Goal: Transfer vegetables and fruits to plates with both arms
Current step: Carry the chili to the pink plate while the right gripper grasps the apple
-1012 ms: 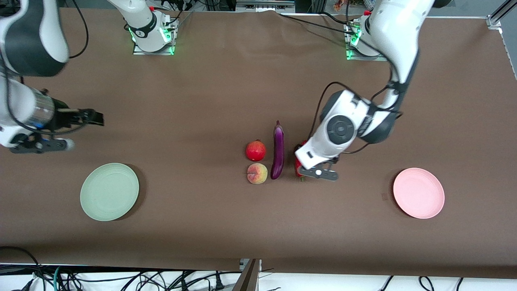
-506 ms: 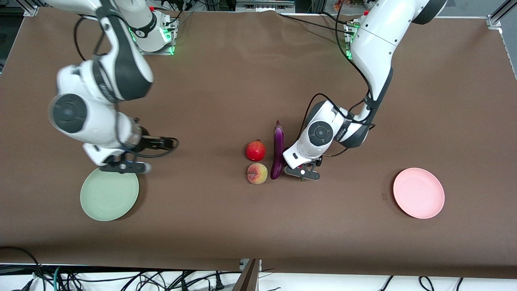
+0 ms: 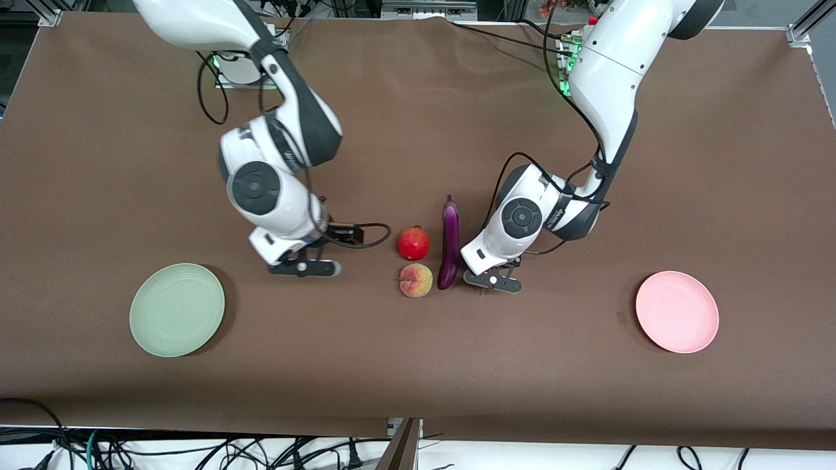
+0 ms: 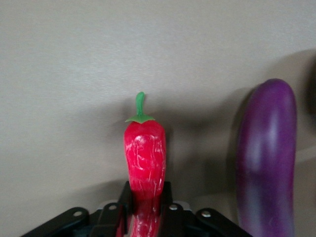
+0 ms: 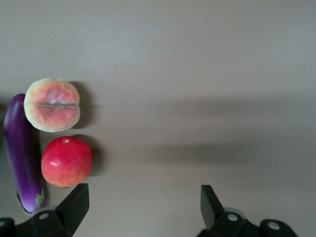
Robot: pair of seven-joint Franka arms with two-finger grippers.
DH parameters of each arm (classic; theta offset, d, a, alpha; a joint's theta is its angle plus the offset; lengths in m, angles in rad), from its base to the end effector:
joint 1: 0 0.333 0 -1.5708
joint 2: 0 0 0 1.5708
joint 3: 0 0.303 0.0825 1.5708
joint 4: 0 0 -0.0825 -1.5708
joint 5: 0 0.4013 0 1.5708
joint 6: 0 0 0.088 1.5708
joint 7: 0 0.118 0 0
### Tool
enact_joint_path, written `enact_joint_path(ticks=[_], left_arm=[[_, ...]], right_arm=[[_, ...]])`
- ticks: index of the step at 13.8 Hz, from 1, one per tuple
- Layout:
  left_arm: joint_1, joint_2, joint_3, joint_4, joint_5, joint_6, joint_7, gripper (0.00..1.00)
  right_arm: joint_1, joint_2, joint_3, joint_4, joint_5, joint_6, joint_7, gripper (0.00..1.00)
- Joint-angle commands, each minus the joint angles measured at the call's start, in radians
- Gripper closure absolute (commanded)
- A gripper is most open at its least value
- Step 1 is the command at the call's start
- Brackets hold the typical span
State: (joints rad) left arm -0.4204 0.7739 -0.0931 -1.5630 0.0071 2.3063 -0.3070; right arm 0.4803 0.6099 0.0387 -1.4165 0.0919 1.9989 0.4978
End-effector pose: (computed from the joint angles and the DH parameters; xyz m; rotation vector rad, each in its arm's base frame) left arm 0.6149 -0.3386 0.1545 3.0831 -0.2873 -0.0762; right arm 0.6266 0.3602 0.3119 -3.0604 0.0380 0.1149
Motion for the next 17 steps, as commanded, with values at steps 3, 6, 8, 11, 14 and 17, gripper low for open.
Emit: enact_joint_path(ticks=[3, 6, 8, 11, 14, 17], left_arm=[[0.104, -0.151, 0.027, 0.030, 0.004, -0.226, 0.005, 1.00], [0.201, -0.165, 0.049, 0.073, 0.124, -0.347, 0.029, 0.99], [0.271, -0.165, 0.049, 0.075, 0.201, -0.349, 0.071, 0.99], [0.395, -0.122, 0.047, 0.130, 0.270, -0.335, 0.143, 0.89], [0.457, -0.074, 0.055, 0.144, 0.275, -0.286, 0.146, 0.89], [0.528, -0.022, 0.061, 0.138, 0.292, -0.112, 0.195, 0.82]], right_arm=[[0.038, 0.080, 0.012, 0.005, 0.064, 0.115, 0.001, 0.00], [0.072, 0.120, 0.012, 0.004, 0.144, 0.204, -0.002, 0.00], [0.087, 0.151, 0.012, 0.005, 0.144, 0.250, -0.001, 0.00], [0.110, 0.185, 0.012, 0.005, 0.146, 0.287, 0.001, 0.00], [0.119, 0.192, 0.013, 0.005, 0.146, 0.308, 0.001, 0.00], [0.123, 0.192, 0.013, 0.005, 0.146, 0.308, 0.014, 0.00]])
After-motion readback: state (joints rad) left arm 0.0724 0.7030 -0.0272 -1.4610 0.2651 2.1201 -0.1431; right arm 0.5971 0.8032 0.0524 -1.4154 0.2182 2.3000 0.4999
